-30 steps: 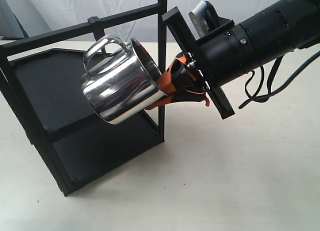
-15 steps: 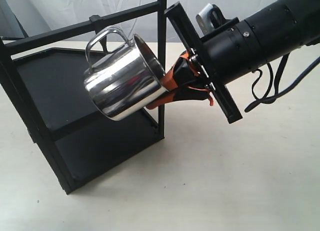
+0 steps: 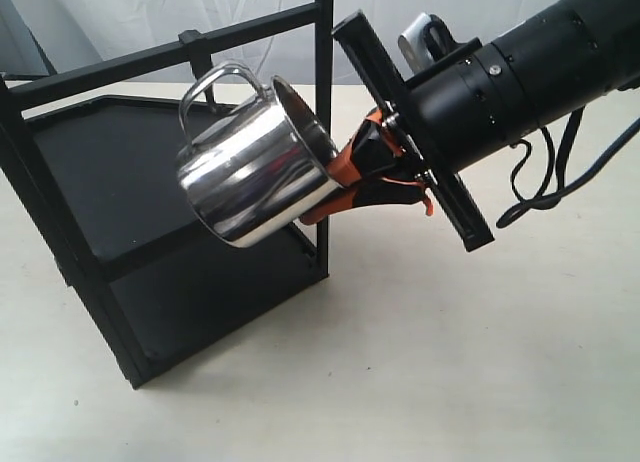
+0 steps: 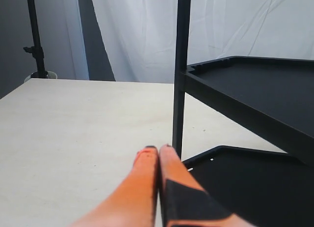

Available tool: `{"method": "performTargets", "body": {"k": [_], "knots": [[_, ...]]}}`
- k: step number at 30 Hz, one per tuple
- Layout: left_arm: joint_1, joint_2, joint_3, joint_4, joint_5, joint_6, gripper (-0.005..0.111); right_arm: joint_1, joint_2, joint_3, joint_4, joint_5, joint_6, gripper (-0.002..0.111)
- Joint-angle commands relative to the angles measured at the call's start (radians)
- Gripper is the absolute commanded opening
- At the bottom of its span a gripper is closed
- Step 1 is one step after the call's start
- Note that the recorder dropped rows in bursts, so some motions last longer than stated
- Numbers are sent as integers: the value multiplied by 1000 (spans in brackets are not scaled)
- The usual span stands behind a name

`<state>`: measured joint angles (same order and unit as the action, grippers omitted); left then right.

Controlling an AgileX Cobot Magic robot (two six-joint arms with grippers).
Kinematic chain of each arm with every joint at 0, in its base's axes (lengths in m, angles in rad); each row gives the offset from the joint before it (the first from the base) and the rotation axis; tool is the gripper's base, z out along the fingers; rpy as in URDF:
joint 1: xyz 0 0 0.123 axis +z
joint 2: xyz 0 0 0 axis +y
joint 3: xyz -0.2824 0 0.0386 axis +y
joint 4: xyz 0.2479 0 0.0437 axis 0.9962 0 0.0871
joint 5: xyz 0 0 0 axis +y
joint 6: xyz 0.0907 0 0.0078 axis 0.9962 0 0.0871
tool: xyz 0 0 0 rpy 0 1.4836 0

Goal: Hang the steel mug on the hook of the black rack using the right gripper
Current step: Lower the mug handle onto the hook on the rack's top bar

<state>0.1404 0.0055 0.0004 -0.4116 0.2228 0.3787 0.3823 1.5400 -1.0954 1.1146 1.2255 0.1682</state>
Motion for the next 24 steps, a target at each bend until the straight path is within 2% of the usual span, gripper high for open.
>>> {"method": "performTargets", "body": {"k": [1,16,24], "knots": [[-4,-6,0,-15,-19,-2,2,-2,-11,-4,14,-4,35,-1],[-4,-6,0,-41,-20,-2,2,-2,53,-4,21,-4,82,-1],[13,-6,0,-71,-20,-2,2,-2,82,-4,124,-4,67,-1]]}}
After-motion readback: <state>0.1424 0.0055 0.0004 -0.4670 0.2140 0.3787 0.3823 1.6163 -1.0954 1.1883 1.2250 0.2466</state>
